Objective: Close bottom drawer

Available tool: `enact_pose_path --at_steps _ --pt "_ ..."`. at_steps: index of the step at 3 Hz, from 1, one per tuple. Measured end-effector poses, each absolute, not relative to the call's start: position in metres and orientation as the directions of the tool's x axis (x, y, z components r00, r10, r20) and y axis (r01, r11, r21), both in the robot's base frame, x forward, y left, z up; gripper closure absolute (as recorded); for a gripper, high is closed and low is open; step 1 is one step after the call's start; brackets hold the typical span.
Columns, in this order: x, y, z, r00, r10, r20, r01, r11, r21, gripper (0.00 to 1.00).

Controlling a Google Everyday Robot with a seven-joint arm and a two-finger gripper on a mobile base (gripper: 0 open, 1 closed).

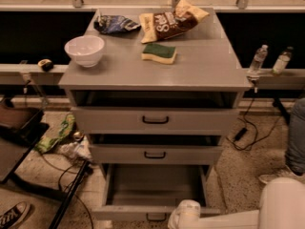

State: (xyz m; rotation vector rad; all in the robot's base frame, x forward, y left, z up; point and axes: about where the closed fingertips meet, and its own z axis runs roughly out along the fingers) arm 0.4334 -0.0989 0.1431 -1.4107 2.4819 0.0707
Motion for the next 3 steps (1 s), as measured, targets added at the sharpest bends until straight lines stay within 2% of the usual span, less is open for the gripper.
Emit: enact_pose_path --at_steps 2,3 --pt "0.506 -0.069 0.168 -0.4 -0.88 -0.256 -0.869 0.453 -0.198 1.0" --pt "0.505 -0.072 0.167 -0.4 -0.88 -0.255 -0.869 0.453 -0.199 1.0"
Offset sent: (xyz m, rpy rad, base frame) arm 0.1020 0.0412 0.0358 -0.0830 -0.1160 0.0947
